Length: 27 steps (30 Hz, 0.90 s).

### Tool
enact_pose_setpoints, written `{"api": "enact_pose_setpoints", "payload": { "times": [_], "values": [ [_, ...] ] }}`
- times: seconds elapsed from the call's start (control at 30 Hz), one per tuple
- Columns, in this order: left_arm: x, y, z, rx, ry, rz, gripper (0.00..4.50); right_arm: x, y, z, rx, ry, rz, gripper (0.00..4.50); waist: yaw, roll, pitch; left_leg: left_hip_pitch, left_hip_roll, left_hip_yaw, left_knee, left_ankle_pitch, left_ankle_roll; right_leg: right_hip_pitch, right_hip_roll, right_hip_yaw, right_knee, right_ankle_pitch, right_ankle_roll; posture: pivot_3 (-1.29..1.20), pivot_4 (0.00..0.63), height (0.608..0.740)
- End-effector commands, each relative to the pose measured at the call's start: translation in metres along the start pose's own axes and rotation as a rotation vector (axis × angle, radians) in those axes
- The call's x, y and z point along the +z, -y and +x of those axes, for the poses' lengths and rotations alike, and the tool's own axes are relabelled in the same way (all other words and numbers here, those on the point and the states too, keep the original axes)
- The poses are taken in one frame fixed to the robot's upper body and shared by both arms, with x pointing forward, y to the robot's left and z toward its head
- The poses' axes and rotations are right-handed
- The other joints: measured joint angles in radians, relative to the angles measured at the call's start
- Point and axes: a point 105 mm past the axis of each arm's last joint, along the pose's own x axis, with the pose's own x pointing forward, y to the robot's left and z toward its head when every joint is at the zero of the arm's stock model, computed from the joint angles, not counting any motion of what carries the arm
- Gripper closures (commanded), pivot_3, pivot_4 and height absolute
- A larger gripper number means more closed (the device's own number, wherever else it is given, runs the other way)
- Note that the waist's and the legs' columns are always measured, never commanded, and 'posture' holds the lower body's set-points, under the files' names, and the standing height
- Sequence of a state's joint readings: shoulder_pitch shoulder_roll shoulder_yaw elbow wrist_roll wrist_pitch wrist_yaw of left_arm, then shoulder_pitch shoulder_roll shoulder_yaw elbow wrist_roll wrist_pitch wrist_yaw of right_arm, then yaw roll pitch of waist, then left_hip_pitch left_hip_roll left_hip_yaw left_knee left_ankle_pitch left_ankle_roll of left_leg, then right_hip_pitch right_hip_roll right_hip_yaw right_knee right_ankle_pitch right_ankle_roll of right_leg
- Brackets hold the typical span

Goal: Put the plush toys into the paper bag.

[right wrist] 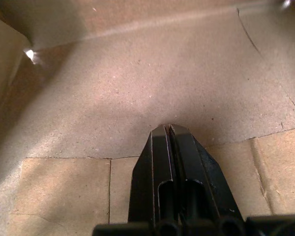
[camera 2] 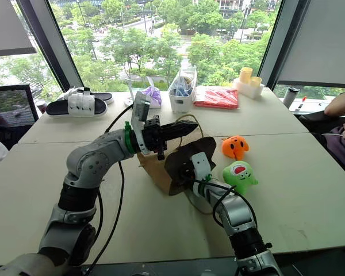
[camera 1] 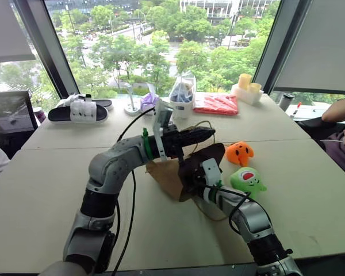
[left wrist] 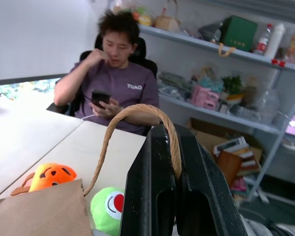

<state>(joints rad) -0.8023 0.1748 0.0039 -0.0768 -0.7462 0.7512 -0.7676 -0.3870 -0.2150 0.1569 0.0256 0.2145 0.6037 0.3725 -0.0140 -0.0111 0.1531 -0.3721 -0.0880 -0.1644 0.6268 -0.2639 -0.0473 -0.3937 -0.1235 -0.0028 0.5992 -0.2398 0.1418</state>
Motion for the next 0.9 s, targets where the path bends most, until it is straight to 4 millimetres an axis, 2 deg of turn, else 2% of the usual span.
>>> {"api": "enact_pose_setpoints", "payload": {
  "times": [0.03, 0.23, 0.33, 0.4, 0.5, 0.6, 0.67, 0.77, 0.83, 0.9],
  "values": [
    [0.021, -0.007, 0.000, 0.048, 0.075, 0.052, 4.45, -0.005, -0.005, 0.000, 0.012, -0.014, 0.009, 4.50, -0.001, 0.000, 0.000, 0.000, 0.000, 0.000, 0.000, 0.000, 0.000, 0.000, 0.000, 0.000, 0.000, 0.000, 0.000, 0.00, 0.150, 0.740],
    [0.010, -0.014, -0.005, 0.081, 0.047, 0.049, 4.45, 0.010, -0.008, -0.002, 0.036, 0.068, 0.012, 4.50, -0.001, 0.000, 0.000, 0.000, 0.000, 0.000, 0.000, 0.000, 0.000, 0.000, 0.000, 0.000, 0.000, 0.000, 0.000, 0.00, 0.150, 0.740],
    [0.005, -0.017, -0.007, 0.092, 0.032, 0.046, 4.45, 0.033, -0.015, -0.011, 0.076, 0.183, 0.024, 4.50, -0.001, 0.000, 0.000, 0.000, 0.000, 0.000, 0.000, 0.000, 0.000, 0.000, 0.000, 0.000, 0.000, 0.000, 0.000, 0.00, 0.150, 0.740],
    [0.001, -0.019, -0.008, 0.097, 0.020, 0.045, 4.45, 0.047, -0.019, -0.020, 0.102, 0.249, 0.040, 4.50, -0.001, 0.000, 0.000, 0.000, 0.000, 0.000, 0.000, 0.000, 0.000, -0.001, 0.000, 0.000, 0.000, 0.000, 0.000, 0.00, 0.150, 0.740],
    [-0.002, -0.021, -0.011, 0.097, 0.010, 0.040, 4.45, 0.064, -0.028, -0.052, 0.166, 0.324, 0.041, 4.50, 0.003, 0.000, 0.000, -0.001, 0.000, -0.001, 0.000, 0.000, 0.000, -0.001, 0.000, 0.000, 0.000, 0.000, 0.000, 0.00, 0.150, 0.740],
    [-0.005, -0.020, -0.014, 0.088, -0.003, 0.032, 4.50, 0.072, -0.027, -0.080, 0.161, 0.353, 0.044, 3.73, 0.005, 0.000, 0.000, -0.001, 0.000, -0.002, 0.000, 0.000, 0.000, 0.000, 0.000, 0.000, 0.000, 0.000, 0.000, 0.00, 0.150, 0.740],
    [-0.008, -0.019, -0.015, 0.075, -0.014, 0.020, 4.50, 0.076, -0.021, -0.105, 0.147, 0.371, 0.061, 2.74, 0.006, 0.000, 0.000, -0.002, -0.001, -0.003, 0.000, -0.001, 0.002, 0.000, 0.000, 0.000, -0.001, 0.000, 0.000, 0.00, 0.150, 0.740],
    [-0.011, -0.017, -0.015, 0.063, -0.021, 0.008, 4.50, 0.081, -0.006, -0.130, 0.091, 0.394, 0.092, 1.19, 0.005, 0.000, 0.000, -0.001, 0.000, -0.003, 0.000, -0.003, 0.004, 0.001, 0.001, 0.001, -0.001, 0.000, 0.000, 0.00, 0.150, 0.740],
    [-0.013, -0.016, -0.015, 0.053, -0.023, -0.001, 4.50, 0.080, 0.023, -0.144, -0.054, 0.392, 0.087, 0.19, 0.004, 0.000, 0.000, -0.001, 0.000, -0.002, 0.000, -0.003, 0.005, 0.001, 0.001, 0.001, -0.001, 0.000, 0.000, 0.00, 0.150, 0.740],
    [-0.015, -0.015, -0.014, 0.048, -0.024, -0.006, 4.50, 0.071, 0.045, -0.151, -0.157, 0.334, 0.071, 0.09, 0.005, 0.000, 0.000, -0.001, 0.000, -0.002, 0.000, -0.003, 0.005, 0.001, 0.001, 0.001, 0.000, 0.000, 0.000, 0.00, 0.150, 0.740]
  ]
}}
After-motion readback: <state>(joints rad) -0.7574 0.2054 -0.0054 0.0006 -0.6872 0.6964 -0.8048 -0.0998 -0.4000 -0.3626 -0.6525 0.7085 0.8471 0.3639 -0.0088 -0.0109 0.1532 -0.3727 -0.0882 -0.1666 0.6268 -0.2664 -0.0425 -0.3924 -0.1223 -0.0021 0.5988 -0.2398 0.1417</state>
